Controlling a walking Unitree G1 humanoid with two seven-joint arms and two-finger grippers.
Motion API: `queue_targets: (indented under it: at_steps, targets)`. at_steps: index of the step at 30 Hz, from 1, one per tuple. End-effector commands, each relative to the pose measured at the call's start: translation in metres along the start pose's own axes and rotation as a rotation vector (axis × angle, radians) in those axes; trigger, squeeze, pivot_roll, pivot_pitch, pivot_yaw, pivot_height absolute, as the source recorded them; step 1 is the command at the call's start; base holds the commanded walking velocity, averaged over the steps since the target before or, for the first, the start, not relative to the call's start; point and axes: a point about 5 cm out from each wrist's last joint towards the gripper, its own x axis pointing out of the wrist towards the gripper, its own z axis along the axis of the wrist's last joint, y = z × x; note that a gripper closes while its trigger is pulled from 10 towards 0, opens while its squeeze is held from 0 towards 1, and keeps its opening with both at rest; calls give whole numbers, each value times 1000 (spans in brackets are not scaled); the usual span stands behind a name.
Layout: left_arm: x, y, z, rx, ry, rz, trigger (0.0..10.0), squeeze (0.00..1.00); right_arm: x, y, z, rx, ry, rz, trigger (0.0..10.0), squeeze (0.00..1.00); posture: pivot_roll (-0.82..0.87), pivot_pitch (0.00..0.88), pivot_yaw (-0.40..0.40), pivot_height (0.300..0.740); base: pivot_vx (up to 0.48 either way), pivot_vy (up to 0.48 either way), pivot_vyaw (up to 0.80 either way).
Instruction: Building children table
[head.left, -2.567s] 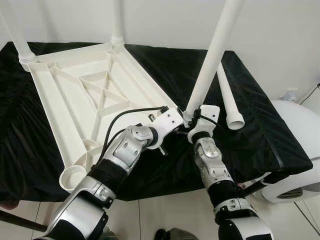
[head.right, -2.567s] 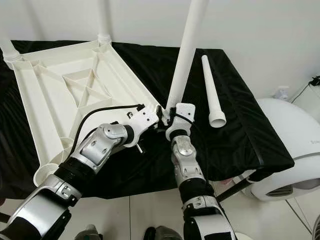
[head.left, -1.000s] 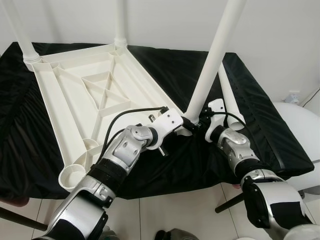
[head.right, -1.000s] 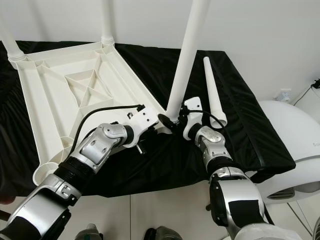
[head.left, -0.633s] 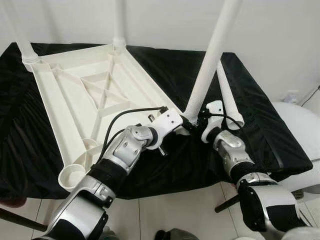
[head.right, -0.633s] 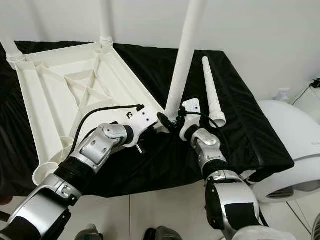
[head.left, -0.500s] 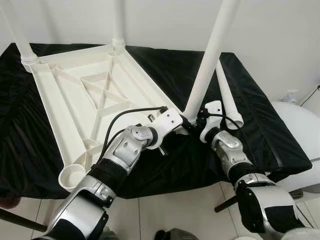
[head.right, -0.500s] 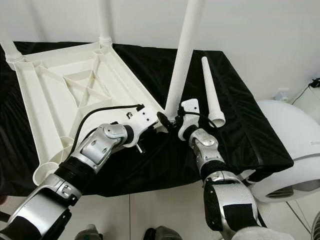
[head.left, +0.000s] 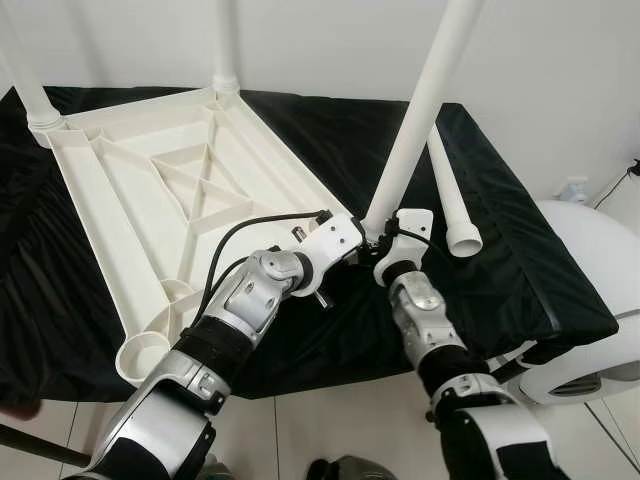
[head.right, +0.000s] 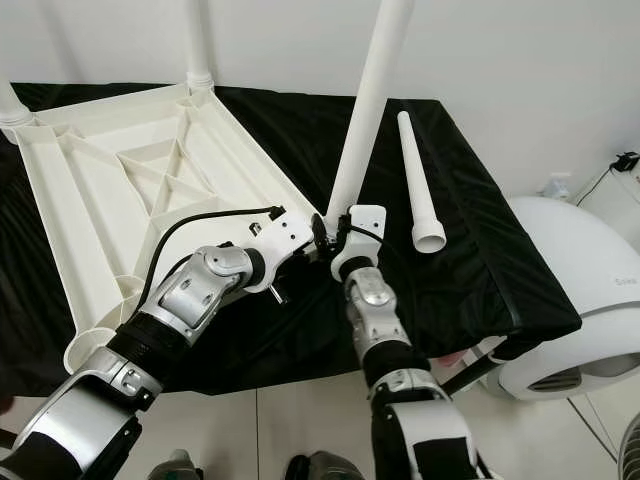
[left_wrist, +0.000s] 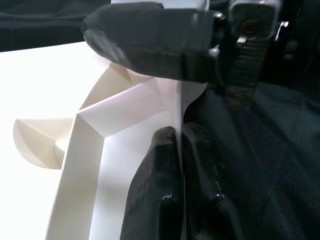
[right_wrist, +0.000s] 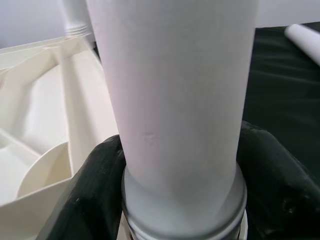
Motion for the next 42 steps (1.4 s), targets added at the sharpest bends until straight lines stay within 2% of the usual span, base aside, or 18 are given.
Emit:
queue_targets:
  at_steps: [1, 5, 10, 11, 24, 25, 26, 27, 29, 32, 39, 42]
  targets:
    - [2, -7, -3, -8, 12, -34, 10000, 0, -2, 0, -2, -1, 13, -65, 10000, 0, 46, 0, -104, 740, 0, 0, 0]
    - [2, -8, -3, -9, 10, -35, 10000, 0, -3, 8, -4, -12, 19, -44, 10000, 0, 48, 0, -106, 740, 0, 0, 0]
    - [3, -8, -3, -10, 10, -34, 10000, 0, -4, 7, -3, -9, 20, -44, 10000, 0, 52, 0, -112, 740, 0, 0, 0]
    - [3, -8, -3, -11, 10, -33, 10000, 0, -5, 4, -4, -12, 25, -51, 10000, 1000, 53, 0, -112, 740, 0, 0, 0]
    - [2, -11, -6, -12, 16, -37, 10000, 0, -13, -8, -3, -36, 4, -33, 10000, 1000, 52, 0, -107, 740, 0, 0, 0]
    - [2, -11, -6, -12, 17, -37, 10000, 0, -14, -9, -3, -34, -5, -7, 10000, 855, 50, 0, -106, 740, 0, 0, 0]
    - [2, -11, -6, -12, 16, -38, 10000, 0, -17, -9, -2, -16, -14, 58, 10000, 0, 50, 0, -106, 740, 0, 0, 0]
    - [2, -11, -6, -12, 16, -38, 10000, 0, -17, -9, -2, -16, -14, 58, 10000, 0, 50, 0, -106, 740, 0, 0, 0]
    - [2, -11, -5, -11, 15, -37, 10000, 0, -21, -9, -2, 4, -25, 153, 10000, 0, 49, 0, -105, 740, 0, 0, 0]
    - [3, -10, -4, -9, 11, -38, 10000, 0, -23, -19, -6, -9, 9, 259, 10000, 0, 43, 0, -103, 740, 0, 0, 0]
    - [3, -11, -2, -8, 8, -42, 10000, 0, -18, -39, -2, -43, 26, 328, 10000, 0, 43, 0, -100, 740, 0, 0, 0]
    - [3, -11, -3, -7, 9, -44, 10000, 0, -10, -50, 4, -61, 38, 380, 10000, 0, 45, 0, -96, 740, 0, 0, 0]
